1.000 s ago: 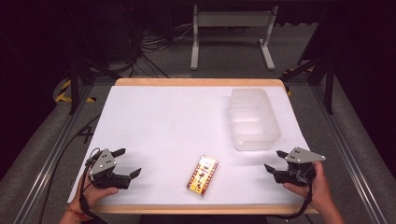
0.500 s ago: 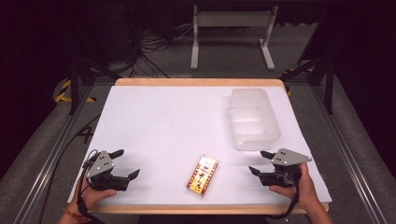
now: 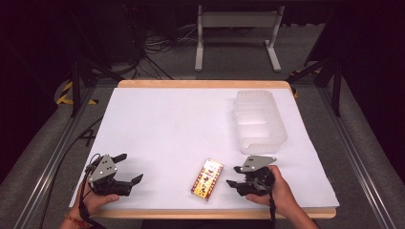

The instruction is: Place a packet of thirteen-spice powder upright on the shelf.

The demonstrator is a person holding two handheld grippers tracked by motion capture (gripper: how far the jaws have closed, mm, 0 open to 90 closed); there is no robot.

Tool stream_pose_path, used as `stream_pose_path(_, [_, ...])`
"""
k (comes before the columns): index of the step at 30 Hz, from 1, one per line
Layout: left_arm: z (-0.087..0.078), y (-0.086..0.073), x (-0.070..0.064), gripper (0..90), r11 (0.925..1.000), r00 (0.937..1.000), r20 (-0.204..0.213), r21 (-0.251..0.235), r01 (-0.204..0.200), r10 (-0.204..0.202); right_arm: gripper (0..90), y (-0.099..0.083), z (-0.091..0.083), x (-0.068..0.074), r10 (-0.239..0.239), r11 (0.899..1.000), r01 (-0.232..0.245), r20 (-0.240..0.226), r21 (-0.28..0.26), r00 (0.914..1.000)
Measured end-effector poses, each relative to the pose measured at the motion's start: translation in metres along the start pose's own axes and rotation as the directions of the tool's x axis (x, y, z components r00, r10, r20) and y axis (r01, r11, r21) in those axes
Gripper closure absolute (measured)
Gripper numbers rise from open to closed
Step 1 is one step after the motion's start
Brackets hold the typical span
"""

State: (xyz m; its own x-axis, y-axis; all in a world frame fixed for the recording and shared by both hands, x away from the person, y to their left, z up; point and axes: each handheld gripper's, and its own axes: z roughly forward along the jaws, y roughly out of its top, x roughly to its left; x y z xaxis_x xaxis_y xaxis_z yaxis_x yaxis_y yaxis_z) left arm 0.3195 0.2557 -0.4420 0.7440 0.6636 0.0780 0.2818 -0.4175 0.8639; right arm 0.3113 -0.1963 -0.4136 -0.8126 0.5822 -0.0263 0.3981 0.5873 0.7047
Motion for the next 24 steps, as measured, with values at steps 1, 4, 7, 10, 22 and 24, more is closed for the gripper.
stream_pose_path(1, [0.000,0.000,0.000,8.7,1.0000,1.0000,0.003,0.001,-0.005,0.005,49.5,0.002,0.004,0.002,-0.002,1.000,0.002,0.003,0.018,1.0000])
stream_pose_path(4, [0.000,0.000,0.000,8.8,1.0000,1.0000,0.003,0.003,-0.004,0.004,56.1,0.008,0.015,0.004,0.008,0.999,-0.008,-0.002,0.039,1.0000])
stream_pose_path(7, [0.000,0.000,0.000,8.8,1.0000,1.0000,0.003,0.002,-0.004,0.004,60.6,0.014,0.021,0.002,0.047,0.998,-0.046,-0.025,0.035,0.9986])
stream_pose_path(10, [0.000,0.000,0.000,8.8,1.0000,1.0000,0.003,0.003,-0.003,0.003,61.9,0.018,0.025,0.003,0.060,0.997,-0.059,-0.022,0.051,0.9980])
stream_pose_path(22, [0.001,0.000,-0.002,8.8,0.9998,0.9999,-0.002,0.015,-0.015,0.015,31.6,0.028,0.039,-0.001,0.398,0.916,-0.394,-0.044,0.081,0.9164])
stream_pose_path(24, [0.001,0.000,-0.001,8.8,0.9998,0.9999,-0.001,0.015,-0.016,0.016,31.2,0.033,0.042,-0.001,0.418,0.906,-0.414,-0.038,0.082,0.9075])
